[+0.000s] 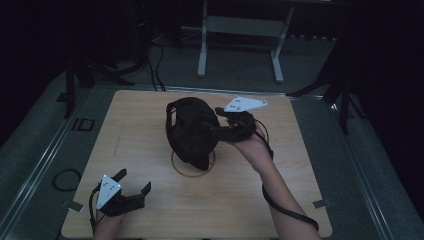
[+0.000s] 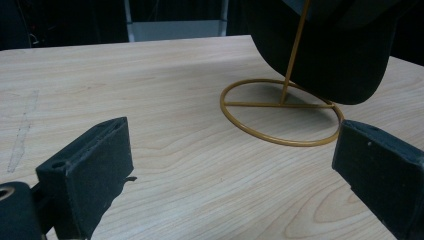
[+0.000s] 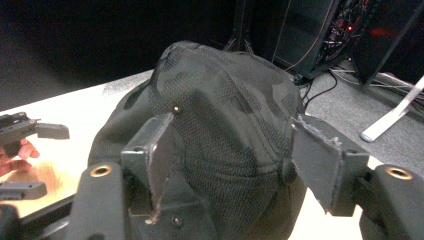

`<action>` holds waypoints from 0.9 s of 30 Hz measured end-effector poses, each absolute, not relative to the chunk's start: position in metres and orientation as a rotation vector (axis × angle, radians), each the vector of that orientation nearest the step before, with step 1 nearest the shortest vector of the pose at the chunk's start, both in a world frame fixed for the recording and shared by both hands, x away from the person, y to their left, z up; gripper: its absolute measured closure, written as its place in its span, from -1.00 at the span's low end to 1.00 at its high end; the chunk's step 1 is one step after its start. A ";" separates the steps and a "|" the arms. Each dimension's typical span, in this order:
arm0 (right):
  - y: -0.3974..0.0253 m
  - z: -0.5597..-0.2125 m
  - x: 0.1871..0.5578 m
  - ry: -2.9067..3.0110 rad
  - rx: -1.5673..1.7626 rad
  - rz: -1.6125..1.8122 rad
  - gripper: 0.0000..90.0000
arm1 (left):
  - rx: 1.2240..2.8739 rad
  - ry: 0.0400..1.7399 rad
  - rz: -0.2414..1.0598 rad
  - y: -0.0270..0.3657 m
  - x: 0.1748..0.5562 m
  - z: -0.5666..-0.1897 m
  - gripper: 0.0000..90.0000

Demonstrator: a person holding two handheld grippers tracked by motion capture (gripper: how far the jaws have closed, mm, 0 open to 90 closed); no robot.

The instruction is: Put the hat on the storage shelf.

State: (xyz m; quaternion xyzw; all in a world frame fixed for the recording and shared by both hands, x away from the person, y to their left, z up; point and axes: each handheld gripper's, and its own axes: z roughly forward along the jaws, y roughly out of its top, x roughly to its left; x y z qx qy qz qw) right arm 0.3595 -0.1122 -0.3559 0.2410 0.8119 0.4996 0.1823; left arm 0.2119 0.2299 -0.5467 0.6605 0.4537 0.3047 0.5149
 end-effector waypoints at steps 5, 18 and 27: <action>-0.117 -0.359 0.359 2.302 0.674 1.425 -0.55 | 1.591 1.090 0.733 0.231 0.211 -0.547 -0.93; -0.135 -0.369 0.356 2.278 0.693 1.435 -0.68 | 1.593 1.087 0.734 0.230 0.211 -0.547 -0.93; -0.147 -0.381 0.355 2.260 0.701 1.403 -0.68 | 1.591 1.085 0.731 0.230 0.211 -0.546 -0.93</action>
